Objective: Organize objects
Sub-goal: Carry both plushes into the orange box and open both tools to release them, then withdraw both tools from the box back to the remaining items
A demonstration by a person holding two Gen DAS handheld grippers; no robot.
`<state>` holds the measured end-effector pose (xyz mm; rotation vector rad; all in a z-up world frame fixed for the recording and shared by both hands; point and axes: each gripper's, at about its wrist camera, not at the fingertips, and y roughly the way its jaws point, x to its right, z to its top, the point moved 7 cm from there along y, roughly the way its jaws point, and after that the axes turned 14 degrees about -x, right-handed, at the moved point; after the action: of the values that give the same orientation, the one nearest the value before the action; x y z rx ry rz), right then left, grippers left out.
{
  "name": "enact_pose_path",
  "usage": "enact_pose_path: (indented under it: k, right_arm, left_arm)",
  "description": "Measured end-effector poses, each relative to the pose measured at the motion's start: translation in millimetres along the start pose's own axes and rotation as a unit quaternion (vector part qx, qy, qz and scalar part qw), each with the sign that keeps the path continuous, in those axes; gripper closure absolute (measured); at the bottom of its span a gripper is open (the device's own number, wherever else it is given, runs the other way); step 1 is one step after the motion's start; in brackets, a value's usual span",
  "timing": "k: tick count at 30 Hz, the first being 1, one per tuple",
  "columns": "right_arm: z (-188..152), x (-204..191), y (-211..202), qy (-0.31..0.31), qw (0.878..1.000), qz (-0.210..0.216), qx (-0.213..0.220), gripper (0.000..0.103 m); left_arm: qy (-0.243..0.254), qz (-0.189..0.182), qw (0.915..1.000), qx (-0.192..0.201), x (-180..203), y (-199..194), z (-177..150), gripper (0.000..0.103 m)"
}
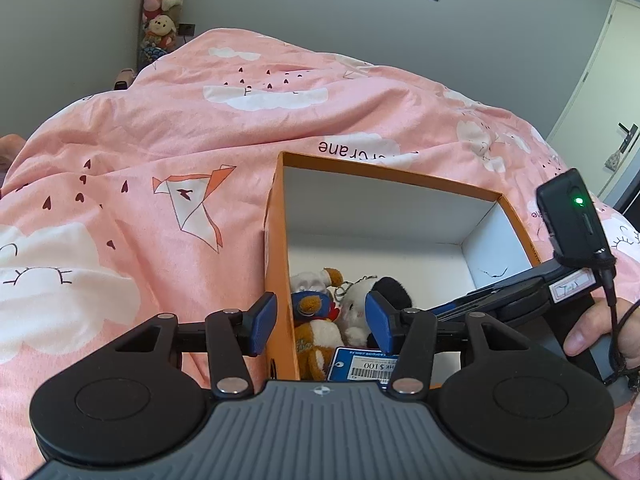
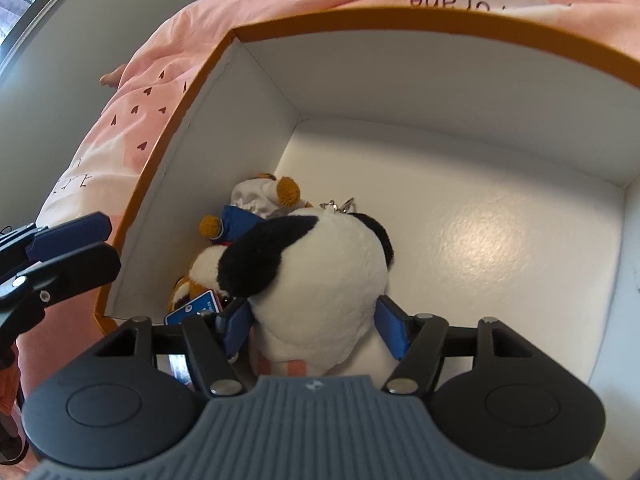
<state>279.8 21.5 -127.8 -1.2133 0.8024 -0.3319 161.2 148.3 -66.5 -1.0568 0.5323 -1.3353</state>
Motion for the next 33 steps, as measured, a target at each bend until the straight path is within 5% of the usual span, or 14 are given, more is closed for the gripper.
enact_pose_path:
  k: [5,13,22,28,33]
  right_arm:
    - [-3,0,-15,-0.009,0.999,-0.026,0.026,0.026]
    - [-7,-4,-40,0.007,0.998,-0.018,0.053,0.035]
    - [-50,-15,-99,0.006,0.987,-0.064,0.148,0.036]
    - [-104,-11,-133,0.032,0.972,-0.083,0.216,0.029]
    - [-155,-10,-136,0.043,0.963,-0.118,0.238,0.029]
  left_arm:
    - [-0.007,-0.002,1.0,0.002,-3,-3,0,0.043]
    - [0.001,-0.01,0.9998,0.015,3,-13,-1,0.043]
    - [0.069,-0.046,0.9955,0.045,52,-44,-9,0.043]
    - [0.102,-0.104,0.9892,0.008,84,-47,-36,0.043]
    - [0.116,-0.118,0.9854,-0.041,98,-28,-63,0.043]
